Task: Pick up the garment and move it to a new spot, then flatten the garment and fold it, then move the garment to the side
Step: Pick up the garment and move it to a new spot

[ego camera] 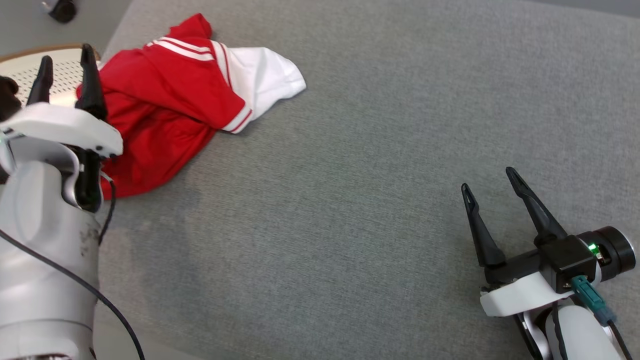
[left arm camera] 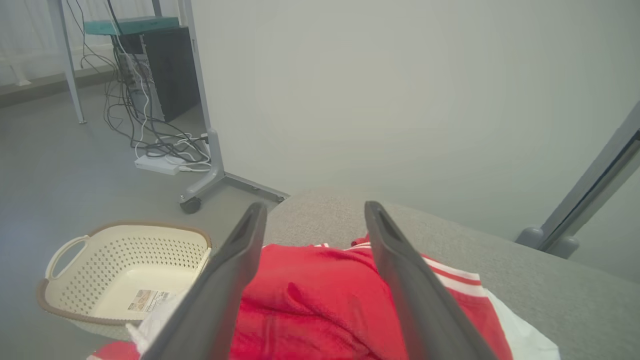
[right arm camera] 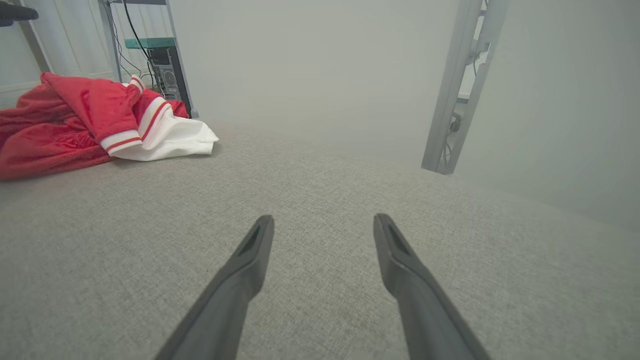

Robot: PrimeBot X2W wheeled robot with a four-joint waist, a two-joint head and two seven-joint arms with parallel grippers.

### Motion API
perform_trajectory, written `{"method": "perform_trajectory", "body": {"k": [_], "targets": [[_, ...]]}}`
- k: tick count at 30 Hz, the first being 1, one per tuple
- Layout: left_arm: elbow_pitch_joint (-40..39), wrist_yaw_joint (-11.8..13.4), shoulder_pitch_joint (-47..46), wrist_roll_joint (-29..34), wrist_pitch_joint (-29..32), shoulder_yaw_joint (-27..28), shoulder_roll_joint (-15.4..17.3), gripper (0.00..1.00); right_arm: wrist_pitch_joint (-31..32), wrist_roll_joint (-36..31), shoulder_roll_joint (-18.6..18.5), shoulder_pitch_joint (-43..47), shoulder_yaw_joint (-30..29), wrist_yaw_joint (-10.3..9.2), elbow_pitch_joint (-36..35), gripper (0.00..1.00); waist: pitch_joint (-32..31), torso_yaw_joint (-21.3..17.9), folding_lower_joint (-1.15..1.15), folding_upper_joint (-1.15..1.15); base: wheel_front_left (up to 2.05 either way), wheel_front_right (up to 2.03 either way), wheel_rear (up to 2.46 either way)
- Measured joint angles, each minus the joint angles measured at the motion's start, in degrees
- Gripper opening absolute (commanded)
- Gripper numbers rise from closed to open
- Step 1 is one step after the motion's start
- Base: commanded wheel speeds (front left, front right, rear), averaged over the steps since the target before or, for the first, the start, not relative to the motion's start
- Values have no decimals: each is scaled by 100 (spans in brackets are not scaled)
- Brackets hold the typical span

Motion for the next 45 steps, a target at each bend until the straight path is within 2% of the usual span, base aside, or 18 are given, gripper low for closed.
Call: {"method": "perform_trajectory", "body": {"k": [6,12,17,23,24,25,26,27,29,36,45], "targets": [[751,-147,-669,-252,353,8,264,100,1,-2,-53,-156,34,0,-81,100,365,-240,0,0,0,0,0],[1381,-215,-987,-487,1166,-221,285,100,0,1,-51,-270,27,0,-147,100,627,-436,0,0,0,0,0],[1336,-222,-973,-750,1741,-791,256,100,-1,16,2,-333,-54,0,-236,100,746,-539,0,0,0,0,0],[1257,-238,-806,-1066,2307,-1280,432,100,-1,58,46,-382,-67,0,-286,100,807,-599,0,0,0,0,0],[1217,-237,-786,-1109,2361,-1359,450,84,-1,59,51,-385,-66,0,-286,100,807,-607,0,0,0,0,0],[1169,-237,-754,-1165,2384,-1425,472,21,-1,62,56,-388,-60,0,-286,100,804,-615,0,0,0,0,0],[1103,-237,-721,-1214,2372,-1485,499,21,-1,64,59,-389,-58,0,-283,100,800,-622,0,0,0,0,0],[1053,-237,-681,-1257,2329,-1546,530,0,-1,66,66,-393,-55,0,-278,100,793,-630,0,0,0,0,0],[1013,-237,-632,-1259,2261,-1611,569,0,-1,68,70,-397,-52,0,-267,100,783,-638,0,0,0,0,0],[862,-242,-512,-1254,1303,-1664,837,0,0,118,87,-404,-33,0,-200,100,611,-708,0,0,0,0,0],[433,-175,-518,-1201,323,-1560,1071,0,0,268,108,-328,1,0,-126,100,90,-817,0,0,0,0,0]]}}
